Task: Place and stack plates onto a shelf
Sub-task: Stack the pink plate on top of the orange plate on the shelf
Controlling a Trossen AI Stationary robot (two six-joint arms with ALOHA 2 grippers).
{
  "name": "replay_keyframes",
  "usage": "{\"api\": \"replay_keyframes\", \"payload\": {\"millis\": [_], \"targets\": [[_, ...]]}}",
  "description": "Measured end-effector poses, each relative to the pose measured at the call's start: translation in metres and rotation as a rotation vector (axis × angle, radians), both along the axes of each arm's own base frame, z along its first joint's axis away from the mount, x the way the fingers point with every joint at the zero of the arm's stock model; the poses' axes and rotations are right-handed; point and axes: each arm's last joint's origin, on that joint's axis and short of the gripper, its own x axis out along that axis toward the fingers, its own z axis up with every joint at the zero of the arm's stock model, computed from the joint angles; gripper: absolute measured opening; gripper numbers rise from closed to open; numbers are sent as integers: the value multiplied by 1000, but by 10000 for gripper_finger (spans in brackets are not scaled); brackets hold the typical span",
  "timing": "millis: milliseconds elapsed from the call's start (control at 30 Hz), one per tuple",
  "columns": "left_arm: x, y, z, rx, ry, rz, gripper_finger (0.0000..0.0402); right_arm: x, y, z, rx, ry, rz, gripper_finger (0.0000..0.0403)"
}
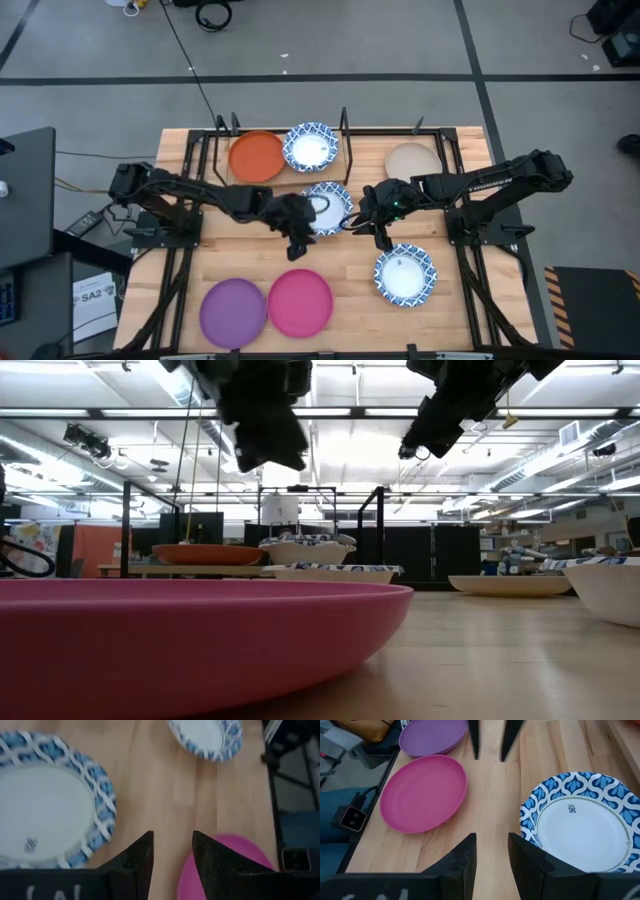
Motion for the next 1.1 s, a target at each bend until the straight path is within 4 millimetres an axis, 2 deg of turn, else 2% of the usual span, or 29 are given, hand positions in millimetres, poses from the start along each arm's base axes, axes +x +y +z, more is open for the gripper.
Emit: {"api": "replay_keyframes", "payload": {"millis": [367, 533, 733, 1100], "targets": [[-25, -49, -14, -11, 221, 45, 141, 0, 0, 0, 0, 0, 0, 117], [-35, -66, -17, 43, 263, 70, 141, 0, 0, 0, 0, -1, -1, 117], [-38, -76, -24, 58, 291, 118, 141, 0, 0, 1, 0, -7, -1, 117], [-27, -84, -64, 98, 407, 111, 141, 1, 0, 1, 0, -9, 0, 117]]}}
